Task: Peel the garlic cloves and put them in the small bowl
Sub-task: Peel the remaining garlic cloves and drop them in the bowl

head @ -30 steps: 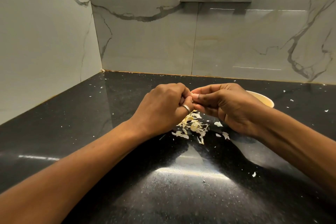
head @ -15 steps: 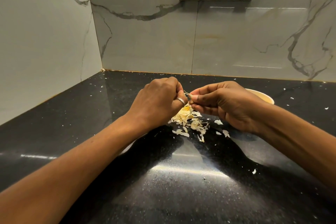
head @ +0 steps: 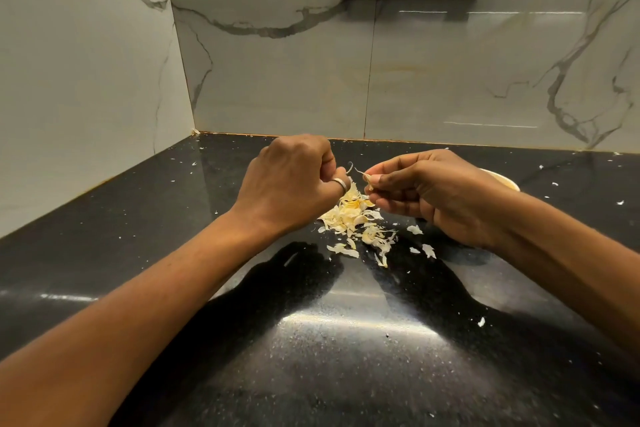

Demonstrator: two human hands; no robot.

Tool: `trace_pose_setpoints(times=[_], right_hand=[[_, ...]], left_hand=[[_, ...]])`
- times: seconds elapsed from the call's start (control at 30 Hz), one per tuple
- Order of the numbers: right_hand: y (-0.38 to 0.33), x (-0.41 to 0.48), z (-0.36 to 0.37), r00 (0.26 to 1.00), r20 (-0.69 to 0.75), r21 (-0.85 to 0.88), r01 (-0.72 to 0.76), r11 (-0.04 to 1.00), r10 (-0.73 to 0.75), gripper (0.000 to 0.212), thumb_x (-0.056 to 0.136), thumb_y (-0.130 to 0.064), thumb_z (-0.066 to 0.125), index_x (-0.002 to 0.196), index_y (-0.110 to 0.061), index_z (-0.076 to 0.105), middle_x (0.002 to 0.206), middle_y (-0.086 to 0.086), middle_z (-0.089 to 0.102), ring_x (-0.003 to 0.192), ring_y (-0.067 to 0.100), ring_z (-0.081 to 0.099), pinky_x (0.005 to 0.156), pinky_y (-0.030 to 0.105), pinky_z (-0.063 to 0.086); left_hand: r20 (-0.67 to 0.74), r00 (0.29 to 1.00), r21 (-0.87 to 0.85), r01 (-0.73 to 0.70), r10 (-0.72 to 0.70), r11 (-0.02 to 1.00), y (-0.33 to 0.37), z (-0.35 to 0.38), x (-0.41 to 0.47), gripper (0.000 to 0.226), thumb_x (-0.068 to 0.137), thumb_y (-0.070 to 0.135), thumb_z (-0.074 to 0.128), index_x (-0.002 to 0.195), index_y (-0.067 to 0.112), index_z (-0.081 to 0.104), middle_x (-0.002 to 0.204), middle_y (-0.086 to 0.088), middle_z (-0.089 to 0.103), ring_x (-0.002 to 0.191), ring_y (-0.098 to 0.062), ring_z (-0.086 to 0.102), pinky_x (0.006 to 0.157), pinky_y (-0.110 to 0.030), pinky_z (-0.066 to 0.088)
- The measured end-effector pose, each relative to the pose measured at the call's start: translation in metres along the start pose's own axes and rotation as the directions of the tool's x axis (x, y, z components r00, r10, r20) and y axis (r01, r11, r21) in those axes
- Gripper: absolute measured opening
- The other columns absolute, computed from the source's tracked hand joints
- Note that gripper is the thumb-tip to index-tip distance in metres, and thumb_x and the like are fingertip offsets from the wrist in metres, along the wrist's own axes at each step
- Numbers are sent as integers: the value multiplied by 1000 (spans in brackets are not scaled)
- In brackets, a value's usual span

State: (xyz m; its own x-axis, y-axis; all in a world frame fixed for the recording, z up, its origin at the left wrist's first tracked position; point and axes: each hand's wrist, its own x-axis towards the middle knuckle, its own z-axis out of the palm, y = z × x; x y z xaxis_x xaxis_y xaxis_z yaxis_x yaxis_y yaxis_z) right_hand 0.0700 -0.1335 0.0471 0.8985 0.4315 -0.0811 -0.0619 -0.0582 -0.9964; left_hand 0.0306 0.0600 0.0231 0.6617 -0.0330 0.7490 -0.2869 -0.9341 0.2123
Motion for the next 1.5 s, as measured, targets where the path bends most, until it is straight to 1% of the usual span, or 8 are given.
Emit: trace_pose_setpoints(times=[0.13,0.37,0.53,0.7,0.87,1.03,1.1,1.5], right_hand=[[0,1,-1,1000,6,-2,4,1000,-4,11,92,3,65,100,2,73,87,15,74,71,17,71,63,23,60],[0,2,-2,998,65,5,19,1000,-20,9,93,5,62,98,6,70,87,18,74,71,16,71,65,23,61],[4,3,-1,985,60,-90,169,982,-164,24,82,-2,75,104,7,71,104,24,73,82,20,71,72,22,60],[11,4,1,948,40,-285,312,906,-314,12,86,-8,73,95,0,75,93,24,74,75,19,68,74,27,61],[14,6,0,897,58,-466,412,783,-437,11,88,-17,74,97,-11,78,85,7,77,83,21,75,80,31,62],[16,9,0,873,54,-465,452,761,-485,11,88,-14,75,98,-14,79,85,3,78,82,15,76,82,34,62],[17,10,0,854,62,-503,474,723,-517,11,88,-13,75,97,-15,79,84,1,78,79,11,75,80,30,62],[20,10,0,740,170,-647,582,493,-651,14,90,-14,75,102,-16,80,83,-4,77,76,4,73,75,26,61]], left_hand=[[28,991,-76,-132,134,988,3,1,-1,23,86,32,63,106,24,70,95,11,69,72,-9,65,66,-37,59],[88,984,-74,-147,153,986,6,4,-5,24,89,42,60,97,27,77,86,10,72,73,-10,66,62,-36,57],[77,997,-166,-14,27,986,5,6,-3,30,83,47,58,90,25,78,75,12,70,66,-7,61,62,-33,55],[122,992,-198,61,-37,978,8,11,-6,26,81,46,58,86,29,77,67,18,62,63,-2,57,62,-29,52],[143,986,-262,116,-80,958,8,9,-5,15,88,39,69,83,27,77,65,15,67,60,-1,60,58,-23,46],[194,958,-377,270,-210,886,10,10,-3,13,89,32,74,85,21,78,65,11,68,65,-6,67,66,-39,62],[188,953,-403,296,-238,866,10,10,-2,11,87,31,77,86,20,78,67,10,70,65,-4,68,66,-36,62],[146,982,-277,155,-118,948,15,3,-5,11,87,29,75,87,19,80,65,10,70,58,-6,65,60,-31,58]])
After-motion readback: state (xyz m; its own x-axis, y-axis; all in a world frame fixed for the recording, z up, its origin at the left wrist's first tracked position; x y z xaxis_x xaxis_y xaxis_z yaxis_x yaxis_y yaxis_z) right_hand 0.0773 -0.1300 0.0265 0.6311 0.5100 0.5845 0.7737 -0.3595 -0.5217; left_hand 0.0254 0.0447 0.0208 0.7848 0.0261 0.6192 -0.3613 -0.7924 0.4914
